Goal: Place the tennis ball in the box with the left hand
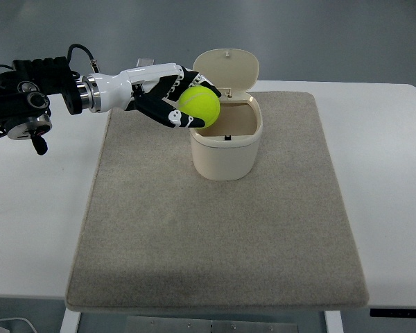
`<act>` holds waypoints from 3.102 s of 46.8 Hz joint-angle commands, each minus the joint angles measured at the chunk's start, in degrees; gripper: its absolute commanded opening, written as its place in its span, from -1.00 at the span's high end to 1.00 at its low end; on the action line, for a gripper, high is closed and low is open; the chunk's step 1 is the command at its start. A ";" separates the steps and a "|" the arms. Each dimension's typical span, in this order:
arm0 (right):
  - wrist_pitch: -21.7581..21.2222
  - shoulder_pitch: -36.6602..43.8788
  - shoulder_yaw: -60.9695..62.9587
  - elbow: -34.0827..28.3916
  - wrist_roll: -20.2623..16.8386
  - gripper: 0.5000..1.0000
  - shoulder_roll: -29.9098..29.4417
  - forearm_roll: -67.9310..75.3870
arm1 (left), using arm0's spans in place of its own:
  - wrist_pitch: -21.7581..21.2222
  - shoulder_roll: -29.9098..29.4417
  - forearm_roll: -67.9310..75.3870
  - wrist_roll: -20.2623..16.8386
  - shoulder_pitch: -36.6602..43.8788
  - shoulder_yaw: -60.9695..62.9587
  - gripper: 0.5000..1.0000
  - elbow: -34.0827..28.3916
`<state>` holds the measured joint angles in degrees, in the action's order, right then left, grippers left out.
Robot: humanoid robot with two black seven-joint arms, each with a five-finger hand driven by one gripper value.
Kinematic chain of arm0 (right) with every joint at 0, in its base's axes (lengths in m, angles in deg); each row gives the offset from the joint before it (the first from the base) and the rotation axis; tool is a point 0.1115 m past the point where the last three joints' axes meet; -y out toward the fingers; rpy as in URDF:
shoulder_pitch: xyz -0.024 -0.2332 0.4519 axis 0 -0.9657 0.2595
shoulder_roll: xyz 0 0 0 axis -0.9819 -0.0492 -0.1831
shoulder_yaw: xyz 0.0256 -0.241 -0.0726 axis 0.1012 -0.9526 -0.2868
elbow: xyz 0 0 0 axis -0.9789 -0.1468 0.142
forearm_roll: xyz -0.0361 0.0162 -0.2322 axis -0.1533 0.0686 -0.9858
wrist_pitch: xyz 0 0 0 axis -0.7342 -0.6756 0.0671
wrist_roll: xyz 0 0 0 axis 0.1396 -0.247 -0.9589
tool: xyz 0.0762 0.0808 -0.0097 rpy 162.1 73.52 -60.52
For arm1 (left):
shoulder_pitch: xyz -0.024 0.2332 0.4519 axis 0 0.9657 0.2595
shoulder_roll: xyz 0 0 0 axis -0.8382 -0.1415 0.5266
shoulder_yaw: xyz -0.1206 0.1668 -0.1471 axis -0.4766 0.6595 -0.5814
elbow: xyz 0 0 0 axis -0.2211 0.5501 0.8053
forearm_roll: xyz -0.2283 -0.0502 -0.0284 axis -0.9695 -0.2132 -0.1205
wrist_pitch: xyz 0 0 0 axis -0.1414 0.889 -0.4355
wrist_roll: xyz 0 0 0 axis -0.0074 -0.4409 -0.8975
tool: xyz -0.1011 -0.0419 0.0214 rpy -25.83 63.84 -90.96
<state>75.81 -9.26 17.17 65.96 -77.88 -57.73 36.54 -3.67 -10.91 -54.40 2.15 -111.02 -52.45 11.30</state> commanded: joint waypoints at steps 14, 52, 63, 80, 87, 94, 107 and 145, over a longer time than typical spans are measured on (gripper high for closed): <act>0.00 0.00 0.00 0.00 0.00 -0.75 0.00 0.00 | -1.56 0.00 -0.17 -0.08 -0.07 -0.25 -0.07 0.15; 0.00 0.00 0.00 0.00 0.00 -0.75 0.00 0.00 | -1.56 -0.09 -0.35 -0.08 -0.25 -0.95 -0.55 1.11; 0.00 0.00 0.00 0.00 0.00 -0.75 0.00 0.00 | -2.08 -2.02 -1.23 -0.95 -0.25 -10.44 -0.55 5.15; 0.00 0.00 0.00 0.00 0.00 -0.75 0.00 0.00 | -7.62 -5.98 -17.56 -1.22 2.56 -23.89 -0.54 -3.45; 0.00 0.00 0.00 0.00 0.00 -0.75 0.00 0.00 | -6.74 -5.72 -24.08 -1.57 7.66 -30.92 -0.55 -9.69; 0.00 0.00 0.00 0.00 0.00 -0.75 0.00 0.00 | -5.78 -3.96 -27.50 -2.01 13.63 -37.25 -0.55 -14.26; 0.00 0.00 0.00 0.00 0.00 -0.75 0.00 0.00 | -0.51 4.65 -29.18 -2.10 22.86 -47.26 -0.55 -30.17; 0.00 0.00 0.00 0.00 0.00 -0.75 0.00 0.00 | 3.19 9.92 -29.53 -2.36 30.51 -51.58 -0.85 -42.13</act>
<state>75.81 -9.25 17.17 65.97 -77.88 -57.73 36.54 -0.64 -2.21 -84.24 -0.21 -81.19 -104.06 -29.35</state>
